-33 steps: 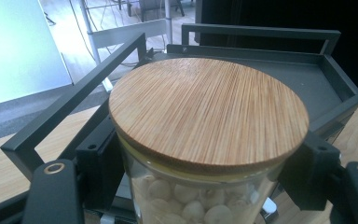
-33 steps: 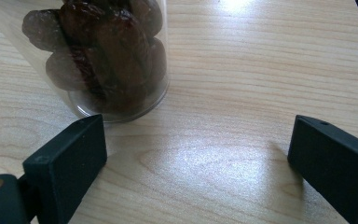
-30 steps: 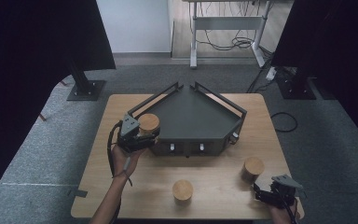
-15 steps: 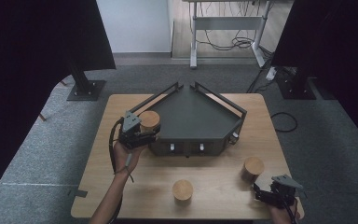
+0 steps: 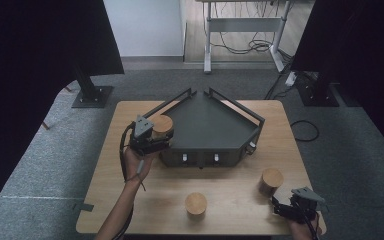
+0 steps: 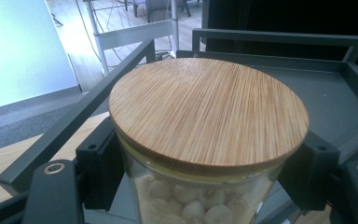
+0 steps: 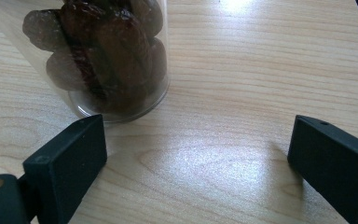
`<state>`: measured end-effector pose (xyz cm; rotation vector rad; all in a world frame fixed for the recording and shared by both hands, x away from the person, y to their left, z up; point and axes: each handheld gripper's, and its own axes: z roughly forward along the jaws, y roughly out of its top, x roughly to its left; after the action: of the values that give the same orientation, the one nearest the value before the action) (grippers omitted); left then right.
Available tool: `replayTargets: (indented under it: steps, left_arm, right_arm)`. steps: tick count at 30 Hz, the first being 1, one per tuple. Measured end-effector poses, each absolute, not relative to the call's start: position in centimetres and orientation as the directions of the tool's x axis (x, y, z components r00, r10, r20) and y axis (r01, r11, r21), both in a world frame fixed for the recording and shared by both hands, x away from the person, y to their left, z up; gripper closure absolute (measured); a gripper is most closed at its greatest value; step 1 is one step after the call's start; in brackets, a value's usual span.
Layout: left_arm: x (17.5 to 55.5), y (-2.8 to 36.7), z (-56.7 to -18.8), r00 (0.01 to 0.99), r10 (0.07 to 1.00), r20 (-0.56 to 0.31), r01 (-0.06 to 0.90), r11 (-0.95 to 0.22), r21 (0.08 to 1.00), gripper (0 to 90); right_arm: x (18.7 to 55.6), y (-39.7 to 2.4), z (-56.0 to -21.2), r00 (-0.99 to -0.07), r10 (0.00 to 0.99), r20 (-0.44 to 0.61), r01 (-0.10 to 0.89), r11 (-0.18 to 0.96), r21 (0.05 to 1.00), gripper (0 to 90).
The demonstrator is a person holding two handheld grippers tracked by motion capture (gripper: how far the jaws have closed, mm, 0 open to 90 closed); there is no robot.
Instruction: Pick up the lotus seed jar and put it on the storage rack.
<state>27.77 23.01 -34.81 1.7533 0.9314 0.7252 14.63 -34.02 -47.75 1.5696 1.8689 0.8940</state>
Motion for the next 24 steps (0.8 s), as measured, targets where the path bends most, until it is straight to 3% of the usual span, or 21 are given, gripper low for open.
replayTargets:
  steps: [24]
  left_arm:
    - [29.9, 22.3, -35.0, 0.509, 0.86, 0.028, 0.262, -0.186, 0.947, 25.5]
  right_arm:
    - [14.6, -34.0, -47.8, -0.18, 0.984, 0.015, 0.628, 0.104, 0.771, 3.7]
